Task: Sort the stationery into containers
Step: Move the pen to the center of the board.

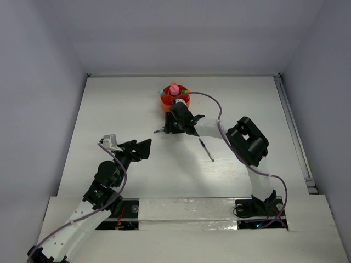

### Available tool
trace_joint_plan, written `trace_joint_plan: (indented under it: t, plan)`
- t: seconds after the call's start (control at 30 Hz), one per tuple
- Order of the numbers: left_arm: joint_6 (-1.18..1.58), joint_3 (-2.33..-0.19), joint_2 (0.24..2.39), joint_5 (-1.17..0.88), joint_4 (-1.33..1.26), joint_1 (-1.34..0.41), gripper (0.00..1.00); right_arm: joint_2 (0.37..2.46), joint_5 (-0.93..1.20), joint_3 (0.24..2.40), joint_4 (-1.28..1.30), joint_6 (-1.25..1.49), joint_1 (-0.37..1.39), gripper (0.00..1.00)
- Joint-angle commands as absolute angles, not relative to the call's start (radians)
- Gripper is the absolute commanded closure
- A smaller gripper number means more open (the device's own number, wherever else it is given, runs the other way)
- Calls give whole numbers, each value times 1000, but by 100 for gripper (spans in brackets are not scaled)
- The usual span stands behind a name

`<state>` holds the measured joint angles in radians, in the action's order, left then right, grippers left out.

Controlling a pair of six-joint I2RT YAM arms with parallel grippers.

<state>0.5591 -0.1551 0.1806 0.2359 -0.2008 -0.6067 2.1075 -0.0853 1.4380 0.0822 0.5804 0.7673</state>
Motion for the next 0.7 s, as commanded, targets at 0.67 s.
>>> trace_joint_plan:
  t: [0.67]
  plan:
    - [410, -486, 989, 255, -339, -595, 49, 1462, -55, 938, -84, 538, 769, 58]
